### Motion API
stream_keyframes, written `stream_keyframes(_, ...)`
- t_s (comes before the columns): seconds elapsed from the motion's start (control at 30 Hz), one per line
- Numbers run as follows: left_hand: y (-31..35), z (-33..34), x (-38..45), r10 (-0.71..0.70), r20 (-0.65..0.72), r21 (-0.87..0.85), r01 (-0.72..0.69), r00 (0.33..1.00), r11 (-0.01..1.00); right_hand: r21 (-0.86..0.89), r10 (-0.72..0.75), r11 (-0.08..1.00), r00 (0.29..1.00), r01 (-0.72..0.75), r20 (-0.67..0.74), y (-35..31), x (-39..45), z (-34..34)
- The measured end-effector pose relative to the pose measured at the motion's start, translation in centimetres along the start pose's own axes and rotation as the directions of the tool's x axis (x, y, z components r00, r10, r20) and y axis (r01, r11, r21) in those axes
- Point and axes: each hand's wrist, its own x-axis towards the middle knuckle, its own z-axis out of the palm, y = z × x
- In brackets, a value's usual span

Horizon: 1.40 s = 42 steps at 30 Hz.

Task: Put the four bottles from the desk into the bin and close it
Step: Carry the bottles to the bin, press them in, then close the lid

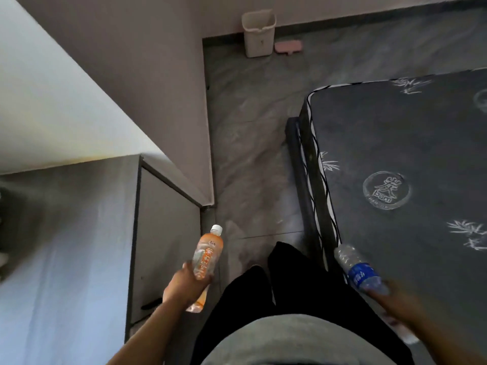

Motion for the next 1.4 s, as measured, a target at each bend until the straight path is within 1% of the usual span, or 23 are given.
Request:
stream_keyframes(0.1, 2.8, -1.9, 2.5, 0.006, -0.016, 0.025, -0.005, 1.000, 1.000, 0.007, 0.059, 0.998, 0.998, -0.059, -0.012, -2.1, 1.6, -1.0)
stream_keyframes(0.2, 5.2, -3.2, 4.6, -0.004, -0.007, 0.033, 0.004, 1.000, 0.999, 0.015, 0.071, 0.997, 0.997, -0.070, -0.027, -5.5, 4.3, -2.7)
stream_keyframes(0.4, 8.9, -5.1, 7.8, -0.064, 0.009, -0.066, 0.064, 0.998, 0.996, 0.010, -0.041, 0.999, 0.997, 0.041, -0.066, -15.0, 10.0, -7.2)
stream_keyframes(0.57, 10.9, -7.0, 10.1, -0.125, 0.007, -0.131, 0.124, 0.992, 0.984, 0.002, -0.115, 0.993, 0.993, 0.115, -0.035, -22.3, 13.9, -9.7)
stream_keyframes(0.67, 12.2, -8.4, 12.1, -0.159, 0.024, -0.168, 0.161, 0.987, 0.973, -0.007, -0.116, 0.993, 0.993, 0.116, -0.017, -25.9, 16.1, -10.5)
stream_keyframes(0.8, 14.8, -11.4, 15.8, -0.165, 0.022, -0.188, 0.166, 0.986, 0.968, -0.074, -0.058, 0.996, 0.998, 0.057, -0.012, -29.4, 18.1, -10.8)
stream_keyframes(0.9, 17.8, -14.9, 18.9, -0.150, -0.005, -0.213, 0.146, 0.989, 0.966, -0.085, -0.024, 0.996, 0.999, 0.022, -0.026, -31.5, 19.2, -11.5)
stream_keyframes(1.03, 22.6, -19.4, 22.7, -0.068, -0.033, -0.175, 0.062, 0.997, 0.983, -0.081, 0.026, 0.996, 0.999, -0.029, -0.032, -34.1, 20.3, -12.3)
stream_keyframes(1.17, 27.6, -23.6, 26.5, -0.014, -0.034, -0.113, 0.010, 0.999, 0.993, -0.019, 0.095, 0.995, 0.994, -0.096, -0.048, -36.7, 21.4, -13.5)
stream_keyframes(1.27, 31.1, -26.3, 29.2, 0.058, -0.033, -0.097, -0.061, 0.998, 0.993, 0.033, 0.149, 0.988, 0.988, -0.148, -0.032, -38.9, 22.8, -14.8)
stream_keyframes(1.33, 33.2, -27.6, 31.2, 0.082, -0.035, -0.062, -0.084, 0.996, 0.995, 0.042, 0.163, 0.986, 0.986, -0.161, -0.032, -40.8, 24.4, -15.8)
stream_keyframes(1.4, 34.9, -28.6, 32.6, 0.083, -0.040, -0.046, -0.085, 0.996, 0.995, 0.049, 0.143, 0.989, 0.989, -0.142, -0.037, -43.1, 26.3, -17.0)
